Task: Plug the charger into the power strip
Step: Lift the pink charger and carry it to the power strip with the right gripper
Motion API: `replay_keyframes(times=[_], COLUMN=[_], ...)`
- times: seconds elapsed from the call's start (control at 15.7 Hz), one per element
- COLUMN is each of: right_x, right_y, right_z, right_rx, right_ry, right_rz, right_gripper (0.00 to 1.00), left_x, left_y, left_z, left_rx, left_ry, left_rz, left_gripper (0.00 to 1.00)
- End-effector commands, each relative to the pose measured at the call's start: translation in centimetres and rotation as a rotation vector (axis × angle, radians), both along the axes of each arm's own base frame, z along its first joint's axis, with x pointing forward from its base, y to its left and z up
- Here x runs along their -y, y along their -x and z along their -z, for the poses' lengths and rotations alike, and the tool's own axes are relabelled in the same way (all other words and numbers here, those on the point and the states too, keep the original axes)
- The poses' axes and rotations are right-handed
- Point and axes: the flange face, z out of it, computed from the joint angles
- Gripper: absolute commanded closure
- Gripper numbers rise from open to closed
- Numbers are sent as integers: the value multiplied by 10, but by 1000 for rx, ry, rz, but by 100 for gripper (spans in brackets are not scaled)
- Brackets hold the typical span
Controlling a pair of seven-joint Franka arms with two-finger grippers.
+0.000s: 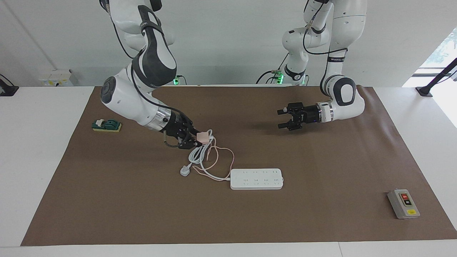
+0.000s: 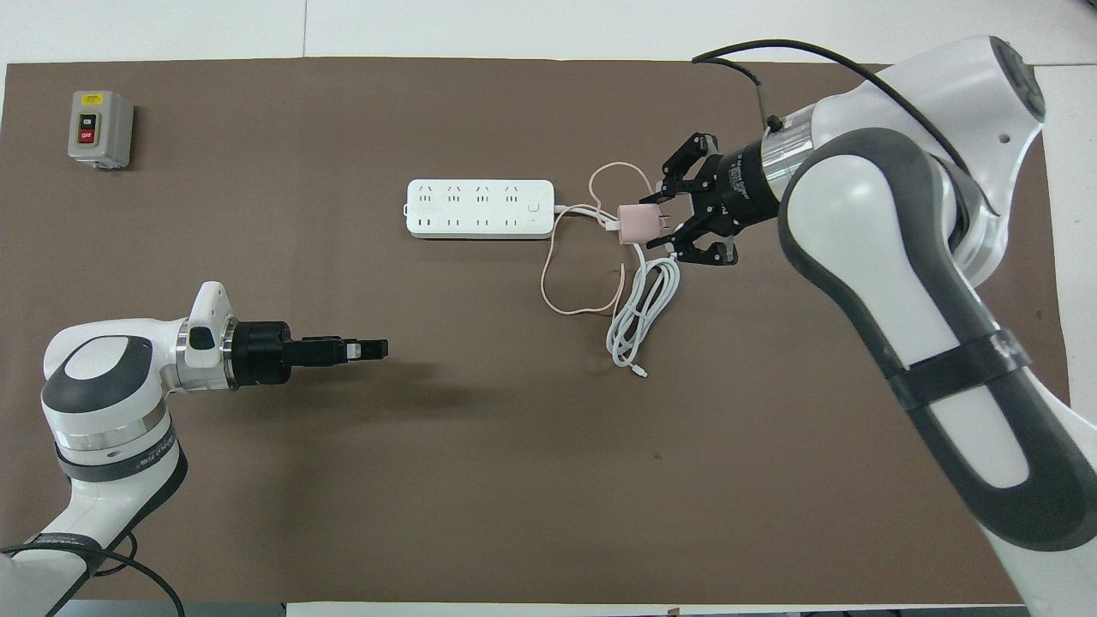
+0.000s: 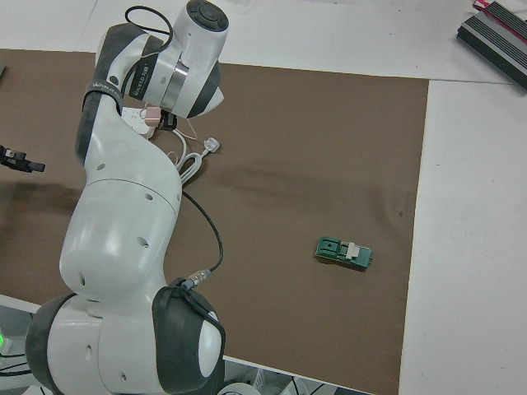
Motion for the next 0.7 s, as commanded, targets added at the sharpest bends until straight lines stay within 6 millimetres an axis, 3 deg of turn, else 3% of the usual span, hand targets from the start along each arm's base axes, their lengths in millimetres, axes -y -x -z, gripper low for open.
replay_keyframes(times=[0.0, 0.13, 0.38, 0.57, 0.64], right_x=[-34, -52, -90, -109, -111], right_y=[7, 12, 20, 22, 22], right_z=[-5, -3, 12, 25, 29], right_rx=[-9, -11, -26, -20, -22], right_ry=[-12, -11, -22, -25, -26], right_rz=[67, 73, 88, 85, 86], right_gripper=[100, 100, 100, 100, 100], left_x=[3, 18, 38, 40, 51], left_y=[-8, -29, -55, -61, -66], left_z=[4, -8, -62, -60, -66], left_rx=[61, 54, -236, -235, -224], left_ry=[-18, -3, 125, 128, 146], left_rz=[-33, -66, 6, -12, -22], left_gripper=[0, 0, 0, 0, 0])
